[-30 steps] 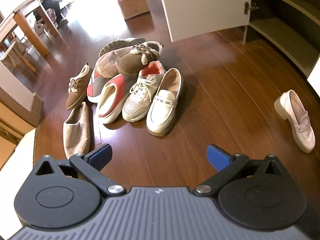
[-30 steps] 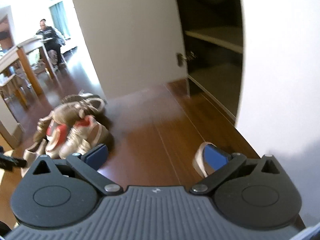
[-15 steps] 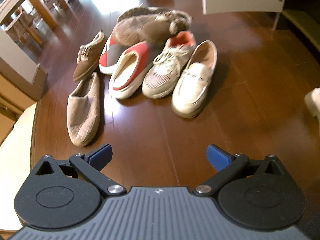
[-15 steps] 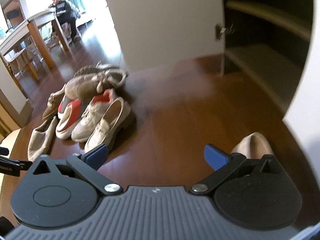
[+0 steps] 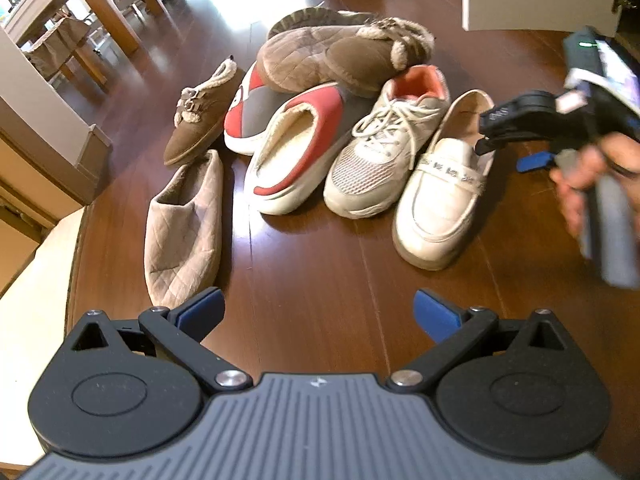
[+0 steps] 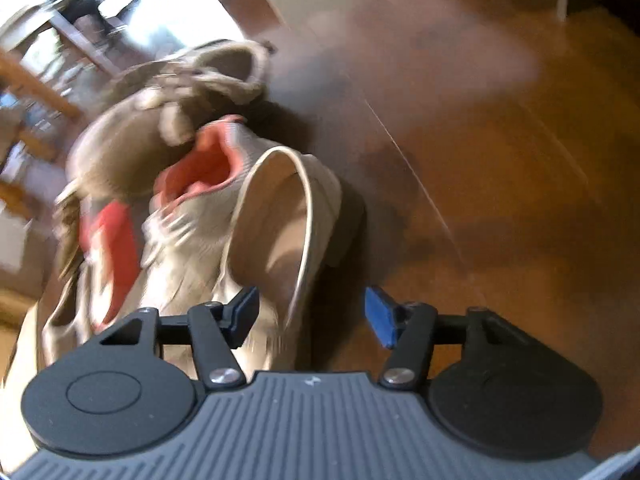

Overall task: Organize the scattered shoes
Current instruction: 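Grasp the second beige loafer by its heel with the right gripper, then place the second loafer beside the first with the right gripper while the left gripper aligns the first loafer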

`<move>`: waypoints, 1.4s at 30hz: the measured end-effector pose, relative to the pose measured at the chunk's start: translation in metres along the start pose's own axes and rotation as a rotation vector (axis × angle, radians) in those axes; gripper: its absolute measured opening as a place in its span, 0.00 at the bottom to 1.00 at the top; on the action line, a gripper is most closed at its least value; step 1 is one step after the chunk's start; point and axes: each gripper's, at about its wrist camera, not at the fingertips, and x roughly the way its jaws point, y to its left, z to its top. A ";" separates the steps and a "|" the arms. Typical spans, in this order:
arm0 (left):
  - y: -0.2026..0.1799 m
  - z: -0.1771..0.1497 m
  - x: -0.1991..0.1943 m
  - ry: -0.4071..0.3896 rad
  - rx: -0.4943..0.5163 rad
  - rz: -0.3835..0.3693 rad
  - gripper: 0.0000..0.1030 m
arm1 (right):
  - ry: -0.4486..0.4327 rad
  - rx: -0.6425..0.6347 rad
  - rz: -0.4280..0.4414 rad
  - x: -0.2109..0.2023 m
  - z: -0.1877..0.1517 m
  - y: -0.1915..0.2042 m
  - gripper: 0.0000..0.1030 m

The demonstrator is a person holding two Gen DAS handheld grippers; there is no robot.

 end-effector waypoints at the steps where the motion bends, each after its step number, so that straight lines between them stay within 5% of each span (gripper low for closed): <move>1: 0.001 -0.001 0.005 0.014 0.001 0.003 0.99 | 0.015 0.011 -0.018 0.013 0.002 0.003 0.38; 2: 0.002 -0.003 0.010 0.027 0.002 0.007 0.99 | 0.027 0.015 -0.021 0.022 0.002 0.004 0.18; 6: 0.004 -0.005 0.025 0.079 -0.003 0.026 0.99 | 0.034 -0.094 0.034 0.027 -0.001 0.010 0.05; 12: -0.014 0.005 0.013 0.048 0.038 0.007 0.99 | 0.067 -0.434 0.151 -0.032 -0.027 -0.030 0.05; 17: -0.072 0.011 0.012 0.080 0.098 -0.136 0.99 | 0.172 -0.615 0.192 -0.093 -0.057 -0.099 0.05; 19: -0.105 0.013 0.017 0.101 0.130 -0.209 0.99 | 0.159 -0.677 0.133 -0.112 -0.073 -0.121 0.14; 20: -0.123 0.014 0.020 0.100 0.150 -0.230 0.99 | 0.130 -0.683 0.100 -0.119 -0.078 -0.127 0.43; 22: -0.154 0.017 0.025 0.099 0.184 -0.267 0.99 | 0.018 -0.616 0.024 -0.149 -0.101 -0.151 0.83; 26: -0.192 0.022 0.045 0.113 0.201 -0.272 0.98 | -0.054 -0.520 0.014 -0.185 -0.181 -0.184 0.92; 30: -0.223 0.036 0.078 0.180 0.191 -0.260 0.94 | -0.069 -0.568 -0.067 -0.175 -0.241 -0.175 0.93; 32: -0.228 0.039 0.088 0.204 0.187 -0.245 0.71 | -0.078 -0.595 -0.117 -0.164 -0.252 -0.167 0.95; 34: -0.232 0.043 0.099 0.248 0.178 -0.262 0.58 | -0.090 -0.623 -0.164 -0.153 -0.256 -0.158 0.95; 36: -0.234 0.045 0.102 0.282 0.154 -0.308 0.37 | -0.083 -0.633 -0.168 -0.145 -0.260 -0.157 0.79; 37: -0.236 0.045 0.101 0.291 0.150 -0.324 0.14 | -0.072 -0.623 -0.150 -0.143 -0.260 -0.158 0.79; 42: -0.264 0.034 0.083 0.287 0.242 -0.373 0.13 | -0.076 -0.630 -0.140 -0.166 -0.266 -0.178 0.73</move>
